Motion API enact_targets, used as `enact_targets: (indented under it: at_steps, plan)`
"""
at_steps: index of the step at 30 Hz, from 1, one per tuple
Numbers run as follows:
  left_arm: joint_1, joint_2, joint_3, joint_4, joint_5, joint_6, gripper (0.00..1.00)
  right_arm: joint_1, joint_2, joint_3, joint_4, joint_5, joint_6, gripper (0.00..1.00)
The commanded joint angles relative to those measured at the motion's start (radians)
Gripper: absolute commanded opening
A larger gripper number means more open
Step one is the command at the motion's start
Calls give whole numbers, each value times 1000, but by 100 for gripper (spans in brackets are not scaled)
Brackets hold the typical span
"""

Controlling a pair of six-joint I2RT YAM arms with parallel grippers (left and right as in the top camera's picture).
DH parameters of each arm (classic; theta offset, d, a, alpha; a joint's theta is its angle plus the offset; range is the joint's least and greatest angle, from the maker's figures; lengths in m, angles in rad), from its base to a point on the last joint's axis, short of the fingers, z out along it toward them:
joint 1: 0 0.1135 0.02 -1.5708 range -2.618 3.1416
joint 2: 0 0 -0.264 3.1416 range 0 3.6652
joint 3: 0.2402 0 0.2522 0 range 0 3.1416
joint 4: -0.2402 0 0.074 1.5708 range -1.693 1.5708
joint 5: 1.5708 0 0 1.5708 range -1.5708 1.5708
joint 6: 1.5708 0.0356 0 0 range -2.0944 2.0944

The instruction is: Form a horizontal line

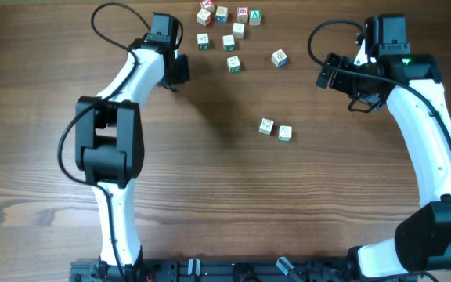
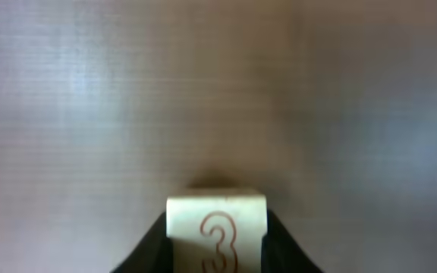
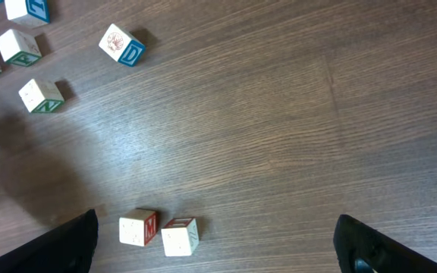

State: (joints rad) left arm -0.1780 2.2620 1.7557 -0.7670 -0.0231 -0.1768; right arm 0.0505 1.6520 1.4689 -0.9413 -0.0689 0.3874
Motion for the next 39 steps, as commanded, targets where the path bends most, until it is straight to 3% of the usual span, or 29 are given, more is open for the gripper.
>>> enact_targets:
  at_steps: [1,5,10,12,13,14,15,17,23,24,25,26,27,34,39]
  plan:
    - [-26,-148,-9,-167,135,159,6,0,11,2,-2,21,-18,100]
    - [-63,-172,-10,-297,303,367,7,0,11,2,-6,21,-21,100]
    - [-116,-141,-45,-236,318,517,14,0,11,2,-6,22,-21,100]
    - [-138,-129,-75,-178,317,606,30,0,11,2,-2,26,-22,100]
    - [-148,-124,-96,-144,316,660,30,0,11,2,-1,31,-23,100]
    - [-159,-121,-115,-112,313,709,27,0,11,2,1,36,-23,100]
    - [-174,-118,-153,-59,311,790,16,0,11,2,2,57,-22,100]
    - [-192,-118,-201,9,311,856,6,0,11,2,2,82,-23,100]
    - [-219,-118,-344,195,311,907,4,0,11,2,19,115,-22,100]
    - [-219,-118,-377,236,311,907,7,0,11,2,24,115,-22,100]
    - [-219,-118,-408,272,311,908,18,0,11,2,29,116,-22,100]
    - [-218,-118,-426,287,310,918,44,0,11,2,33,115,-22,100]
    - [-219,-118,-435,288,307,941,100,0,11,2,38,115,-22,100]
    - [-224,-170,-429,299,171,953,100,0,11,2,50,115,-21,99]
    - [-229,-248,-429,326,214,781,100,0,11,2,46,114,-21,100]
